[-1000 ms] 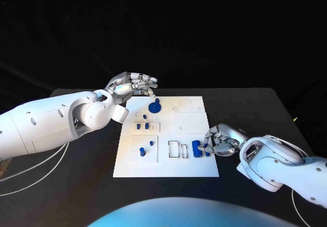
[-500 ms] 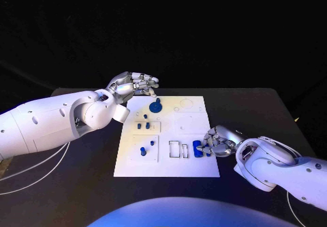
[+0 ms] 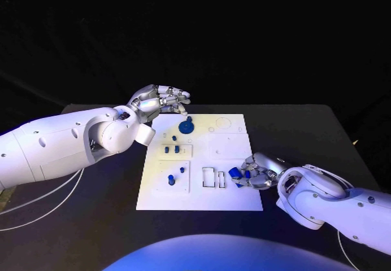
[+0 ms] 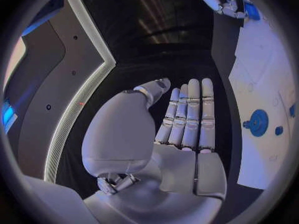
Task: Assemble the parts on the task board
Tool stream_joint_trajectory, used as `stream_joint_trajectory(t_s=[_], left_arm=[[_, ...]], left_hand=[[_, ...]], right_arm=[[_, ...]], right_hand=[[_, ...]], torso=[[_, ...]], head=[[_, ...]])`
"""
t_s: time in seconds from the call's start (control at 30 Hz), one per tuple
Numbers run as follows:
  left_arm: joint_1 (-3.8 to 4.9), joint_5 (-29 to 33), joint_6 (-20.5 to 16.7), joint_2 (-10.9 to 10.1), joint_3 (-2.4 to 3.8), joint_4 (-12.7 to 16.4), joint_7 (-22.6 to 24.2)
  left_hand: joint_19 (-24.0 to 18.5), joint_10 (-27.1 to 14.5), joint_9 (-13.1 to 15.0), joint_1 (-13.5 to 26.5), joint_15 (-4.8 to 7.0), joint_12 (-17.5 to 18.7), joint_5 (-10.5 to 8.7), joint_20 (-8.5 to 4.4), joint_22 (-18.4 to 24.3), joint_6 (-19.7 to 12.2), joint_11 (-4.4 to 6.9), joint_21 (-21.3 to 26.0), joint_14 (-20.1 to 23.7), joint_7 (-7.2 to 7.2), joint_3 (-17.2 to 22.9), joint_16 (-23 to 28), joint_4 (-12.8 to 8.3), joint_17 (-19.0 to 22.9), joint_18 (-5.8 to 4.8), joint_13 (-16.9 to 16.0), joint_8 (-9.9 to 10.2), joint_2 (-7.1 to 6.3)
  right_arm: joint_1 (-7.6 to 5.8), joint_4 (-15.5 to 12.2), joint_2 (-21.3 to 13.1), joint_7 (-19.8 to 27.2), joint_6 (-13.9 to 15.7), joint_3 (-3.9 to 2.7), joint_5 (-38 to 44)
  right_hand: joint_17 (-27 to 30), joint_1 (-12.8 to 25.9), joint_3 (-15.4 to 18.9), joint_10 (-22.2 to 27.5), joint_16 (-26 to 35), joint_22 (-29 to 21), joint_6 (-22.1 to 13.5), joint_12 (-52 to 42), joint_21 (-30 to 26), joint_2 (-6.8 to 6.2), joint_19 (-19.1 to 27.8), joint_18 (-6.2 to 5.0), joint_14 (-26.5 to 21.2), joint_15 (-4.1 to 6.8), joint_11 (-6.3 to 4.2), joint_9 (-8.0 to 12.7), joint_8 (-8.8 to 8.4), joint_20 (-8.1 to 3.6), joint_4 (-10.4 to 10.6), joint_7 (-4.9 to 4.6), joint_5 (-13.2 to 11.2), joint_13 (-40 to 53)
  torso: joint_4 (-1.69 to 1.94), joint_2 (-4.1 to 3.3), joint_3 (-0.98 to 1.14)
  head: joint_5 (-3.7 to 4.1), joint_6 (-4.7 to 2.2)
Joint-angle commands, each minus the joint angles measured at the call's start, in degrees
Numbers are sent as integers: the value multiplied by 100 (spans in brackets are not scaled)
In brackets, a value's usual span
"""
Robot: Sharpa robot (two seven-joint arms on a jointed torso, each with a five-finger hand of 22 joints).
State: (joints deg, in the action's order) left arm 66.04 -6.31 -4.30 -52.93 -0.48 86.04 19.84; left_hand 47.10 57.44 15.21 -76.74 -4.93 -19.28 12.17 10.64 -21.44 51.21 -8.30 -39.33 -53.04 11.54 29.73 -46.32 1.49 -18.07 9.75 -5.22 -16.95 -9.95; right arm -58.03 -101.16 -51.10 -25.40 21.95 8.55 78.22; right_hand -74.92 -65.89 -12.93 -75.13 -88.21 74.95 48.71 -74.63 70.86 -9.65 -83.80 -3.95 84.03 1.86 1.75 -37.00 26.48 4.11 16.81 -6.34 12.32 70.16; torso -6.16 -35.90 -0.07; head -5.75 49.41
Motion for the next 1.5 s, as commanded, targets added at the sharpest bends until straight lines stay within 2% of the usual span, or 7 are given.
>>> stream_joint_trajectory(t_s=[0.03, 0.53, 0.73, 0.87, 1.07, 1.23, 1.5], left_arm=[[1, -15, 94, 0, 3, 18, 28], [2, -15, 120, -12, 3, 29, -8], [2, -15, 122, -10, 3, 27, -7], [2, -15, 121, -11, 3, 24, -6], [2, -15, 128, -5, 3, 18, -3], [1, -16, 137, 6, 3, 10, 0], [1, -16, 147, 21, 3, 15, 16]], left_hand=[[23, -24, 5, 10, -9, -36, 25, 30, 5, -51, 5, 36, 43, 7, 5, -30, 21, -5, 57, -5, 20, 30], [24, -26, 6, 15, -10, -37, 25, 30, 7, -53, 5, 40, 45, 7, 4, -31, 25, -6, 57, -6, 20, 30], [24, -26, 6, 15, -10, -37, 25, 30, 7, -53, 5, 40, 45, 7, 4, -31, 25, -6, 57, -6, 20, 30], [24, -26, 6, 15, -10, -37, 25, 30, 7, -53, 5, 40, 45, 7, 4, -31, 25, -6, 57, -6, 20, 30], [25, -32, 9, 20, -10, -40, 26, 32, 10, -56, 4, 47, 48, 7, 4, -33, 29, -8, 58, -7, 19, 32], [25, -32, 9, 20, -10, -40, 26, 32, 10, -56, 4, 47, 48, 7, 4, -33, 29, -8, 58, -7, 19, 32], [25, -33, 10, 21, -10, -41, 27, 32, 12, -57, 4, 50, 50, 7, 7, -34, 31, -9, 58, -8, 19, 37]], right_arm=[[23, 21, 24, -75, -172, 3, 111], [65, 30, 98, -127, -133, 5, 117], [65, -60, 66, -121, 183, 3, 102], [35, -184, 15, -101, 394, -4, 30], [-92, -357, 0, -55, 531, -20, -221], [-160, -494, 47, -43, 556, -39, -398], [-184, -428, 285, -25, 292, -48, -593]], right_hand=[[-862, 53, 39, -9, 23, 813, 16, 10, -32, 11, 3, 6, 463, 11, 23, -13, -13, -9, -14, -2, 24, 6], [-873, -234, 21, -59, 22, 835, 125, -8, -9, 114, -12, 11, 467, 52, -25, -104, 41, -41, -63, 49, 71, 56], [-941, -585, -201, -181, 1, 886, 240, -92, 100, 262, -60, 33, 483, 100, -84, -156, 71, -79, -120, 113, 89, 182], [-968, -713, -347, -233, -7, 906, 289, -124, 138, 280, -77, 41, 488, 127, -115, -173, 74, -105, -148, 146, 73, 235], [-1015, -689, -401, -296, -23, 941, 320, -179, 230, 299, -110, 60, 499, 135, -121, -181, 75, -115, -105, 151, 66, 307], [-1022, -605, -447, -324, -26, 955, 344, -193, 255, 325, -122, 66, 501, 140, -126, -190, 71, -124, -35, 156, 94, 331], [-1023, -429, -450, -338, -26, 963, 373, -190, 256, 320, -126, 67, 501, 142, -127, -208, 73, -128, -14, 156, 80, 338]], torso=[[7, 1, -1], [-3, -1, 3], [0, 6, 2], [-6, 8, -1], [-9, 10, -6], [0, 5, 2], [7, -10, -7]], head=[[-6, 14], [-27, 24], [-34, 22], [-42, 15], [-37, -7], [-44, -29], [-41, -33]])
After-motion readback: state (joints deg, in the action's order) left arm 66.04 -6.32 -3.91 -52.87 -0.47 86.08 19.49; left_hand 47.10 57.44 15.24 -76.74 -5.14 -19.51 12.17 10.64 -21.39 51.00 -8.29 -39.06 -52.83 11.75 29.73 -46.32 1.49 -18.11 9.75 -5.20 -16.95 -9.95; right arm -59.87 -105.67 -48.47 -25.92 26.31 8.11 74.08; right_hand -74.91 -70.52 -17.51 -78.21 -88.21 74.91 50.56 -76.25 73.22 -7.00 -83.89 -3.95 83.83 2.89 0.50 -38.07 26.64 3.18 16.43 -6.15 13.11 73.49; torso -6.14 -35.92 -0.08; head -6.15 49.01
